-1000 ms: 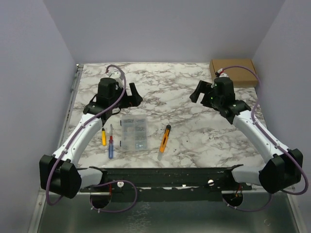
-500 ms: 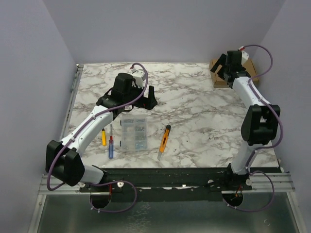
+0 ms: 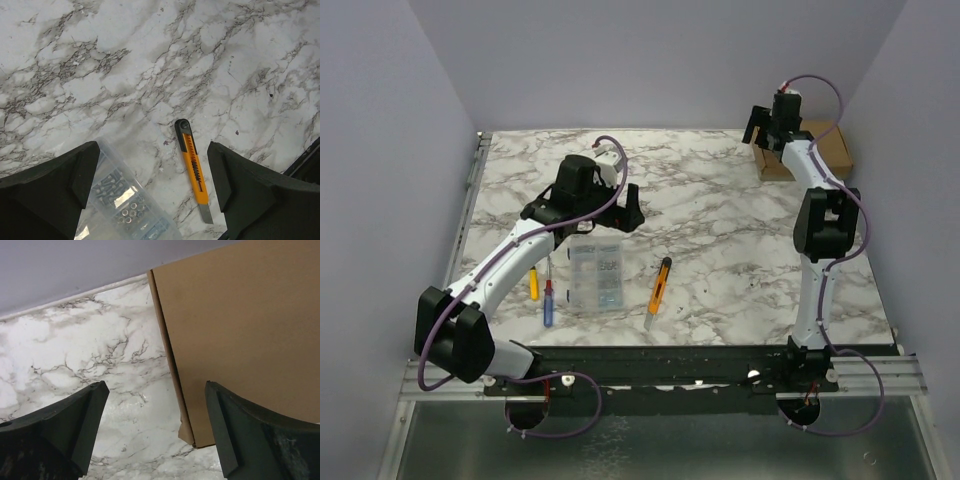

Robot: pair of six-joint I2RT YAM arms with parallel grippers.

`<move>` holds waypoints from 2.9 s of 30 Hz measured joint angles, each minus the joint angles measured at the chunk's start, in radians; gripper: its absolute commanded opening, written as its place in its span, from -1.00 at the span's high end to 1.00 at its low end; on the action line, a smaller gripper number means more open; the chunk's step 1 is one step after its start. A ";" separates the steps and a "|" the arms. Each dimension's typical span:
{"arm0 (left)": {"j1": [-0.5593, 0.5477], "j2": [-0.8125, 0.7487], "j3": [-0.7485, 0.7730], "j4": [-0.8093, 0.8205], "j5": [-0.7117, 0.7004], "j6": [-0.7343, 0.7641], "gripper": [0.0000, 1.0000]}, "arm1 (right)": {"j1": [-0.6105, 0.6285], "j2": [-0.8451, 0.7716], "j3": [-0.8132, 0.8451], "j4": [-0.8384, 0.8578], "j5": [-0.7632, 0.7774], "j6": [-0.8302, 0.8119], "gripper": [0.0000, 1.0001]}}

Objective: Unpack the express box

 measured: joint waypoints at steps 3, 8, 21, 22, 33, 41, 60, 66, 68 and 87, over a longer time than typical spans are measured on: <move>0.000 0.003 0.000 0.001 0.008 0.000 -0.98 | 0.000 0.000 -0.012 0.000 -0.022 -0.027 -0.49; 0.000 0.016 0.000 0.013 0.043 -0.007 -0.98 | 0.000 0.000 -0.035 0.006 -0.051 -0.041 -0.47; 0.042 0.025 -0.009 0.052 0.090 -0.039 -0.98 | 0.000 0.000 -0.093 0.011 -0.130 -0.034 -0.16; 0.046 0.027 -0.011 0.057 0.095 -0.043 -0.98 | 0.002 -0.003 -0.104 0.018 -0.137 -0.030 -0.16; 0.065 0.030 -0.031 0.077 0.117 -0.062 -0.98 | 0.077 -0.149 -0.330 0.065 -0.227 -0.014 -0.14; 0.065 0.030 -0.046 0.084 0.134 -0.072 -0.98 | 0.309 -0.481 -0.751 0.043 -0.344 -0.008 -0.34; -0.011 0.326 0.161 0.368 0.103 -0.501 -0.97 | 0.003 -1.009 -1.072 0.044 -0.298 0.381 -0.99; -0.024 0.716 0.638 0.367 0.113 -0.487 -0.97 | -0.095 -0.911 -1.141 0.090 -0.408 0.451 -0.97; -0.024 0.832 0.757 0.356 0.125 -0.472 -0.97 | -0.101 -0.868 -1.141 0.122 -0.452 0.450 -0.97; -0.126 0.916 0.550 0.347 0.129 -0.503 -0.74 | -0.124 -0.692 -1.223 0.312 -0.660 0.365 -0.89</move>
